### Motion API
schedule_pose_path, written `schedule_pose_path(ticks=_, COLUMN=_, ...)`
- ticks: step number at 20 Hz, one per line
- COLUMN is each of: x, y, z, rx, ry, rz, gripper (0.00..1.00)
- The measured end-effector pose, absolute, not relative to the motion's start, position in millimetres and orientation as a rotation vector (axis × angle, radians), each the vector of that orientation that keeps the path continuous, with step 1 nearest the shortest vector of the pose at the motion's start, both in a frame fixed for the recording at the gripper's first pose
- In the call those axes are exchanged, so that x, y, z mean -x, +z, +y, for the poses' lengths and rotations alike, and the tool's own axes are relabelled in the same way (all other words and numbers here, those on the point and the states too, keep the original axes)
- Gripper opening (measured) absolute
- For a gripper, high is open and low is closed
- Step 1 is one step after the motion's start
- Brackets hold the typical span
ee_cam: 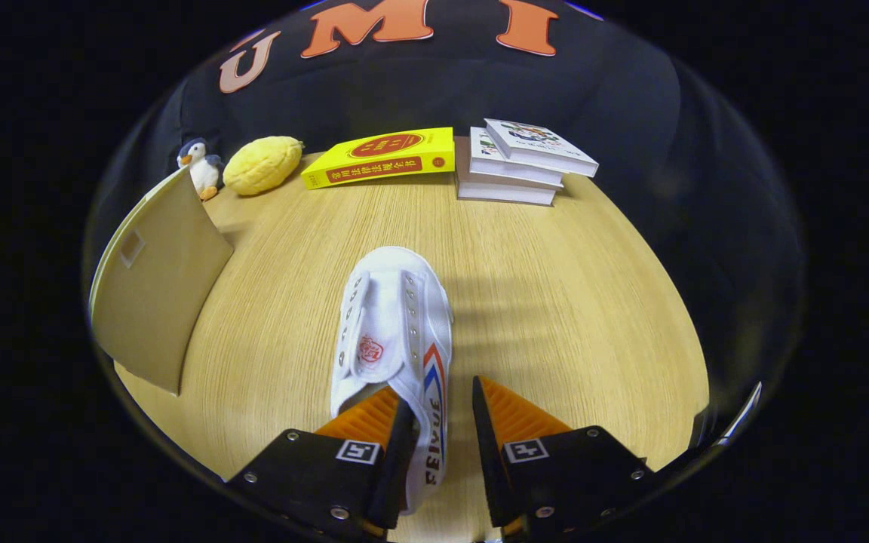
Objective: Open the storage box then place both shoes into the box .Put the left shoe in first, then the right shoe, with the right side of both shoes facing outward in a uniform manner.
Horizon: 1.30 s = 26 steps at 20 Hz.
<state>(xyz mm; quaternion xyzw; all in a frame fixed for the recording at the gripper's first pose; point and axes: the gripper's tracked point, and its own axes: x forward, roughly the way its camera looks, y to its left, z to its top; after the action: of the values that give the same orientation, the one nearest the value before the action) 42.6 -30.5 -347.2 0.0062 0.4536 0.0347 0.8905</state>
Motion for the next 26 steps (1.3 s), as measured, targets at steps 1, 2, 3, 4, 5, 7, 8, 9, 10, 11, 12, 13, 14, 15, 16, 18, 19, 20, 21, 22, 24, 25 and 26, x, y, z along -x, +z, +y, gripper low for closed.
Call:
schedule_pose_path(ticks=1, x=-45, y=-350, z=-26, rx=-0.044, ry=0.088, rz=0.945, gripper=0.39)
schedule_pose_path(ticks=2, x=-46, y=-353, z=-26, rx=-0.055, ry=0.085, rz=0.950, gripper=0.36)
schedule_pose_path(ticks=3, x=-48, y=-355, z=-30, rx=-0.048, ry=0.079, rz=0.952, gripper=0.30)
schedule_pose_path(ticks=4, x=-49, y=-355, z=-34, rx=-0.040, ry=0.069, rz=0.946, gripper=0.24)
schedule_pose_path(ticks=5, x=-51, y=-356, z=-39, rx=-0.052, ry=0.054, rz=0.936, gripper=0.11)
schedule_pose_path(ticks=7, x=-53, y=-355, z=-40, rx=-0.119, ry=0.039, rz=0.912, gripper=0.00)
schedule_pose_path(ticks=8, x=-55, y=-353, z=-41, rx=-0.158, ry=0.030, rz=0.901, gripper=0.00)
schedule_pose_path(ticks=9, x=-56, y=-351, z=-41, rx=-0.194, ry=0.026, rz=0.897, gripper=0.00)
schedule_pose_path(ticks=10, x=-58, y=-348, z=-39, rx=-0.230, ry=0.032, rz=0.891, gripper=0.00)
schedule_pose_path(ticks=11, x=-60, y=-342, z=-36, rx=-0.268, ry=0.039, rz=0.879, gripper=0.00)
schedule_pose_path(ticks=12, x=-62, y=-337, z=-33, rx=-0.293, ry=0.050, rz=0.870, gripper=0.00)
schedule_pose_path(ticks=13, x=-63, y=-333, z=-30, rx=-0.308, ry=0.064, rz=0.861, gripper=0.00)
schedule_pose_path(ticks=14, x=-66, y=-327, z=-26, rx=-0.313, ry=0.079, rz=0.846, gripper=0.00)
schedule_pose_path(ticks=15, x=-68, y=-321, z=-24, rx=-0.315, ry=0.083, rz=0.837, gripper=0.00)
schedule_pose_path(ticks=16, x=-70, y=-314, z=-21, rx=-0.315, ry=0.089, rz=0.824, gripper=0.00)
schedule_pose_path(ticks=18, x=-72, y=-298, z=-15, rx=-0.310, ry=0.091, rz=0.802, gripper=0.00)
schedule_pose_path(ticks=19, x=-73, y=-290, z=-11, rx=-0.303, ry=0.094, rz=0.785, gripper=0.00)
schedule_pose_path(ticks=20, x=-75, y=-283, z=-7, rx=-0.297, ry=0.097, rz=0.768, gripper=0.00)
schedule_pose_path(ticks=21, x=-75, y=-277, z=-2, rx=-0.301, ry=0.095, rz=0.763, gripper=0.00)
schedule_pose_path(ticks=22, x=-75, y=-271, z=4, rx=-0.306, ry=0.092, rz=0.756, gripper=0.00)
schedule_pose_path(ticks=24, x=-77, y=-253, z=12, rx=-0.300, ry=0.071, rz=0.726, gripper=0.00)
schedule_pose_path(ticks=25, x=-77, y=-241, z=18, rx=-0.301, ry=0.059, rz=0.707, gripper=0.00)
schedule_pose_path(ticks=26, x=-77, y=-230, z=26, rx=-0.306, ry=0.051, rz=0.691, gripper=0.00)
